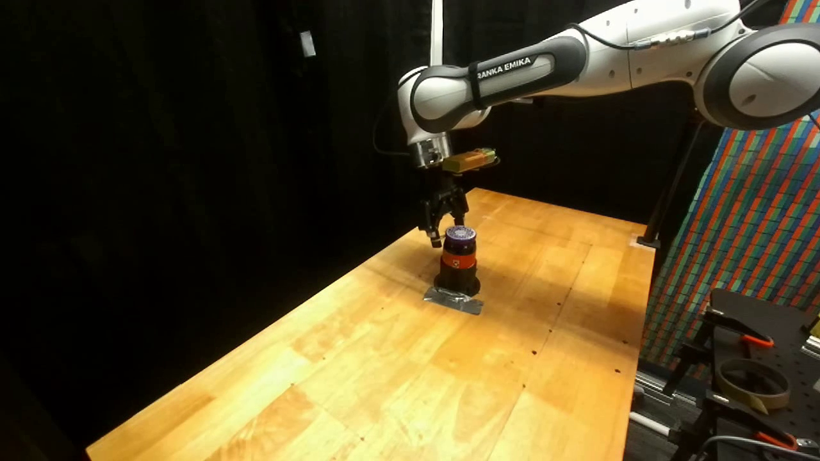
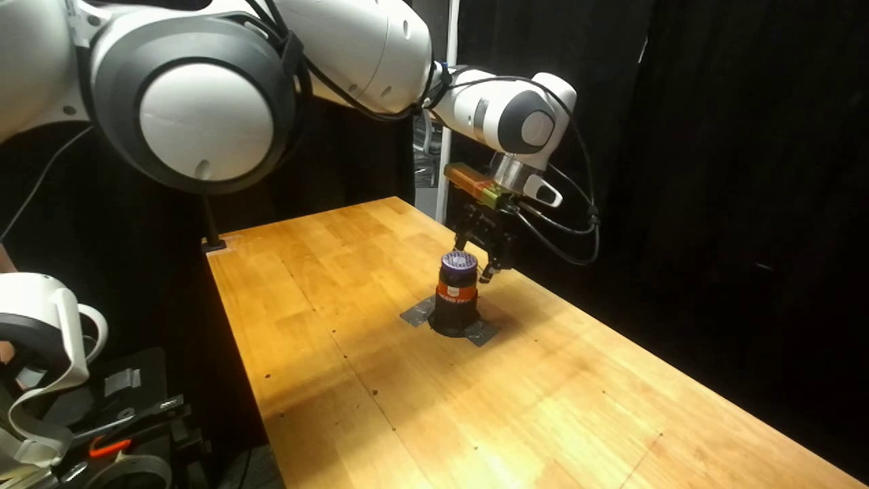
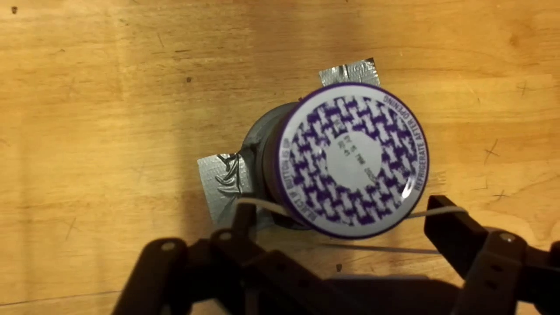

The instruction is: Put the elastic around the bottle

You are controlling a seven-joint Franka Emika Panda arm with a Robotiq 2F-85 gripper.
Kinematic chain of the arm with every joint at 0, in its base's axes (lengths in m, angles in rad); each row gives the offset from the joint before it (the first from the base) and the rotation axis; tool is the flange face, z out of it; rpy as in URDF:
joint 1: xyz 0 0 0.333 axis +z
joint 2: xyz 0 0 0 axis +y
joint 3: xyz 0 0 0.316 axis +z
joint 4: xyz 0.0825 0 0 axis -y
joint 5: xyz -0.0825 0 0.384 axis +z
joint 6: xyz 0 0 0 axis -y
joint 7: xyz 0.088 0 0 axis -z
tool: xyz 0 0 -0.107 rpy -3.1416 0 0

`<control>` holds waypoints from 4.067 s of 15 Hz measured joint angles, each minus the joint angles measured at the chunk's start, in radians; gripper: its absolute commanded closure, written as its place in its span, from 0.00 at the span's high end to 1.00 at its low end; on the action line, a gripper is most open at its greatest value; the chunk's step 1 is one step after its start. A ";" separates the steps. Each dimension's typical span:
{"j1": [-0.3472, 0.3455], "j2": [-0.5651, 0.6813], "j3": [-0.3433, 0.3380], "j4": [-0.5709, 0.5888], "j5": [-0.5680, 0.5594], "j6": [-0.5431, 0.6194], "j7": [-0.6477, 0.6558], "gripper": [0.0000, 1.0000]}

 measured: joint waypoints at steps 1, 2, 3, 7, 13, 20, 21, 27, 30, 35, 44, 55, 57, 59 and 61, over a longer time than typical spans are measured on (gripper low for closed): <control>0.000 -0.003 -0.002 0.000 -0.003 0.015 0.000 1.00; 0.000 -0.005 -0.004 0.000 -0.005 0.031 0.000 1.00; -0.001 -0.006 -0.005 0.000 -0.006 0.041 0.000 1.00; -0.002 -0.007 -0.013 0.001 -0.013 0.072 0.001 1.00; 0.001 -0.022 -0.025 0.000 -0.034 0.095 0.007 1.00; 0.008 -0.033 -0.022 -0.036 -0.034 0.020 0.011 1.00; 0.009 -0.034 -0.021 -0.047 -0.034 0.016 0.011 1.00; 0.012 -0.107 -0.005 -0.170 -0.032 0.017 0.009 1.00; 0.011 -0.186 0.001 -0.281 -0.031 0.036 0.009 1.00; 0.011 -0.307 -0.003 -0.499 -0.017 0.133 0.003 1.00; 0.011 -0.482 -0.018 -0.902 -0.012 0.587 -0.002 0.44; 0.011 -0.799 -0.019 -1.480 -0.012 1.358 -0.018 0.07; 0.011 -0.841 -0.012 -1.576 -0.012 1.523 -0.047 0.09; -0.010 -0.860 0.025 -1.658 -0.012 1.685 -0.086 0.07; -0.054 -0.860 0.091 -1.725 -0.034 1.835 -0.102 0.07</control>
